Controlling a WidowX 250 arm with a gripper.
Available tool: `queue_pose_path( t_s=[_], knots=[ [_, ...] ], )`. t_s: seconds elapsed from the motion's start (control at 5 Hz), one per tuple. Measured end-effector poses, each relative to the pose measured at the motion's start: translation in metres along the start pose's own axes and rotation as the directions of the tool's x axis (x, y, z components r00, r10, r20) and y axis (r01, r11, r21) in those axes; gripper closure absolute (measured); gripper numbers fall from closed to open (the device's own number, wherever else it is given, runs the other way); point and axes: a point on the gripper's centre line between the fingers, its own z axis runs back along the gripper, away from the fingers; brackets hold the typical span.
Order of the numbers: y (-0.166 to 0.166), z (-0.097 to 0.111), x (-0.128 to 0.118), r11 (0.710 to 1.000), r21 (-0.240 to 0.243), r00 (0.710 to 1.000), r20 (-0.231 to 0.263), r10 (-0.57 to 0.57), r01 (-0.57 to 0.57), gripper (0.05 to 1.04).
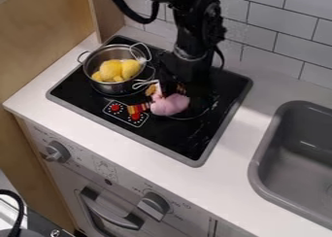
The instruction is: Put the creamy object from right burner into the silver pot
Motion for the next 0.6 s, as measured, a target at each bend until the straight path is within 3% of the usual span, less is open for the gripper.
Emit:
queue_pose_path(
  t_s=[0.2, 0.4, 0.6],
  knots=[
    [0.000, 0.000, -0.002, 1.000, -0.015, 1.000, -0.017, -0.019, 0.018, 0.632],
    [0.005, -0.001, -0.008, 0.996, -0.047, 0.997, -0.024, -0.075, 0.074, 0.835],
    [0.009, 0.004, -0.014, 0.992, -0.074, 0.993, -0.042, -0.109, 0.106, 0.965]
  ],
)
